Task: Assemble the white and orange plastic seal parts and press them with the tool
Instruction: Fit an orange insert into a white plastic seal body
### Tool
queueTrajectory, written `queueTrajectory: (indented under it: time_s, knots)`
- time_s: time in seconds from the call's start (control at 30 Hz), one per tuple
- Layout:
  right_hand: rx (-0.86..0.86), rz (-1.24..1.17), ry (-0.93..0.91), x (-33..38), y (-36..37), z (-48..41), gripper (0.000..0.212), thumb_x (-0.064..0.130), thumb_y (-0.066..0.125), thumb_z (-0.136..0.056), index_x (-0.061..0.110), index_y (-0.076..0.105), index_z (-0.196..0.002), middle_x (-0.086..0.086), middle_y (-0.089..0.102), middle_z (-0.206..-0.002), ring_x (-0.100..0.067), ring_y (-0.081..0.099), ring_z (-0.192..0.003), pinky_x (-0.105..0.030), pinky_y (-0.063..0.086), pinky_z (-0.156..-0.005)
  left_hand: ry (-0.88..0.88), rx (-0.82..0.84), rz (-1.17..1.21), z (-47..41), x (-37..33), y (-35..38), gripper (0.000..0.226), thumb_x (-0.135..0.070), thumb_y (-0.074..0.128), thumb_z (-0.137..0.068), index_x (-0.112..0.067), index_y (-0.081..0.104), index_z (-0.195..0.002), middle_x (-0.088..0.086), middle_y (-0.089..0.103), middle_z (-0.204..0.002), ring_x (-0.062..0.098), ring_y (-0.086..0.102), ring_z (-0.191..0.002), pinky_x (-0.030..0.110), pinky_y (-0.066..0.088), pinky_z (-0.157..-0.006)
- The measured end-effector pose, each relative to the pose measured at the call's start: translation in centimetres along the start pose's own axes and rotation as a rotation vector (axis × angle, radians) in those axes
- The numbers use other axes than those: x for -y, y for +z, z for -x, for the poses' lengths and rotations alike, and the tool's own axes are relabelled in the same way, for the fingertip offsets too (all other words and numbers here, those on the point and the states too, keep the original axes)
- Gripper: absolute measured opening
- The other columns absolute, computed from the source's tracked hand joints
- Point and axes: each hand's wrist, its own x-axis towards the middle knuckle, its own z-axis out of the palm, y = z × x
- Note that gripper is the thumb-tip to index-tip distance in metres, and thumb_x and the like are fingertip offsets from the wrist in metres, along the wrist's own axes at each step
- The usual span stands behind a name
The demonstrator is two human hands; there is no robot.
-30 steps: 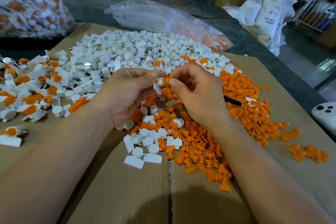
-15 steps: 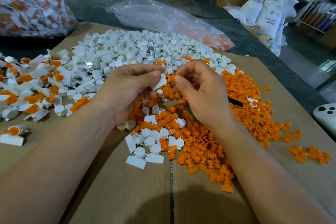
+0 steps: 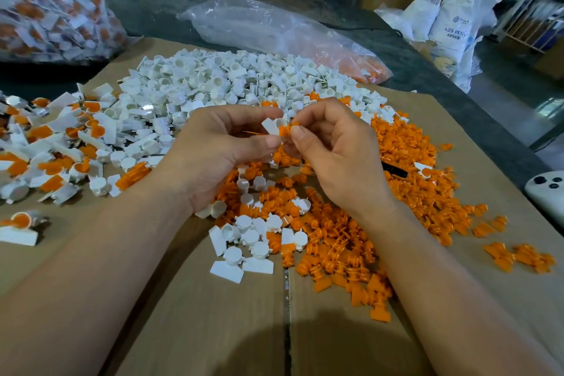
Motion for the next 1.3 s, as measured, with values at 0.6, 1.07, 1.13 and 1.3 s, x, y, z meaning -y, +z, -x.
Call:
queueTrajectory:
  time_s: [0.6,1.07,1.13,1.3]
  knots:
    - [-0.073,0.093,0.012,0.19,-0.34,-0.09,0.025,0.007,0.066,-0.082,0.030,0.057,-0.074,0.013,0.060,-0.070,-0.004,0.060,-0.064,-0.014,0.048,-0.060,0.010,-0.019,-0.012,0.21,-0.10,0.12,0.036,-0.014,0.073,-0.042,-0.019,0.073,-0.078,0.008,0.070,-0.078,0.019,0.066,-0.074,0.030,0.057,-0.078]
    - [-0.034,0.167,0.109,0.39,-0.56,-0.16,0.020,0.015,0.066,-0.083,0.028,0.059,-0.069,0.008,0.061,-0.062,-0.014,0.062,-0.059,-0.033,0.055,-0.059,0.047,-0.014,-0.037,0.04,0.19,0.10,0.040,-0.026,0.078,-0.037,-0.019,0.075,-0.076,0.005,0.072,-0.077,0.020,0.069,-0.075,0.029,0.058,-0.074]
    - [-0.020,0.192,0.111,0.41,-0.63,-0.13,0.017,0.016,0.066,-0.084,0.025,0.060,-0.070,0.010,0.059,-0.061,-0.012,0.061,-0.058,-0.030,0.053,-0.058,0.052,-0.015,-0.050,0.06,0.15,0.08,0.041,-0.027,0.078,-0.037,-0.019,0.075,-0.077,0.006,0.072,-0.078,0.021,0.069,-0.077,0.029,0.058,-0.076]
    - [-0.021,0.232,0.106,0.47,-0.70,-0.11,0.019,0.017,0.066,-0.084,0.025,0.059,-0.068,0.010,0.058,-0.056,-0.010,0.059,-0.054,-0.029,0.052,-0.055,0.091,-0.050,-0.147,0.22,0.25,0.41,0.032,-0.020,0.075,-0.045,-0.026,0.073,-0.076,0.005,0.073,-0.080,0.020,0.069,-0.077,0.026,0.058,-0.074]
